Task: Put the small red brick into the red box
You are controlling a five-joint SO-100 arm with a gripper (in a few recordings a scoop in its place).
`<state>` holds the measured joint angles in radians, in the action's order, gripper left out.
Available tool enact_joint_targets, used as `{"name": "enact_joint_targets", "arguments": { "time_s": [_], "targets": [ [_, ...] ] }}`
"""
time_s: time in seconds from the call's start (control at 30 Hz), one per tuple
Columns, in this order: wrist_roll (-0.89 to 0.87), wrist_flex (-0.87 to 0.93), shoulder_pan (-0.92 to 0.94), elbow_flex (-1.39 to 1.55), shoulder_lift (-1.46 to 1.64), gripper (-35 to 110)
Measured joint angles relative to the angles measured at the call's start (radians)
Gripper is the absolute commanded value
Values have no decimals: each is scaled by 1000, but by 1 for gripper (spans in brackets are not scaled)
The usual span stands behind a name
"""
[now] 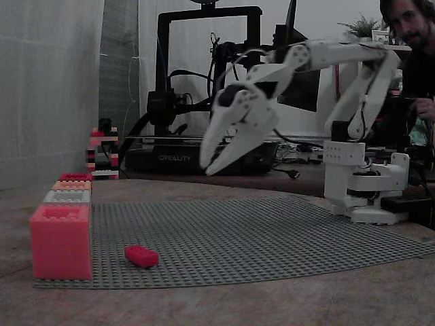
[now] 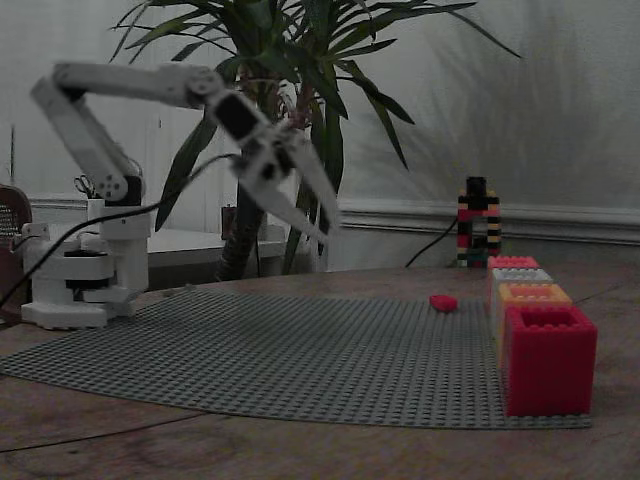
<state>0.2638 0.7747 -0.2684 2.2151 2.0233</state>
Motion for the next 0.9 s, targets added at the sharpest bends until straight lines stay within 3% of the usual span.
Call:
{"name": "enact_joint_targets", "arguments": {
  "time_s": [0.23,0.67,0.9],
  "targets": [
    [107,-9,-78,-314,-387,3],
    [84,436,-152,-980,-914,13],
    [52,500,-152,-1166,-1039,23]
  ]
}}
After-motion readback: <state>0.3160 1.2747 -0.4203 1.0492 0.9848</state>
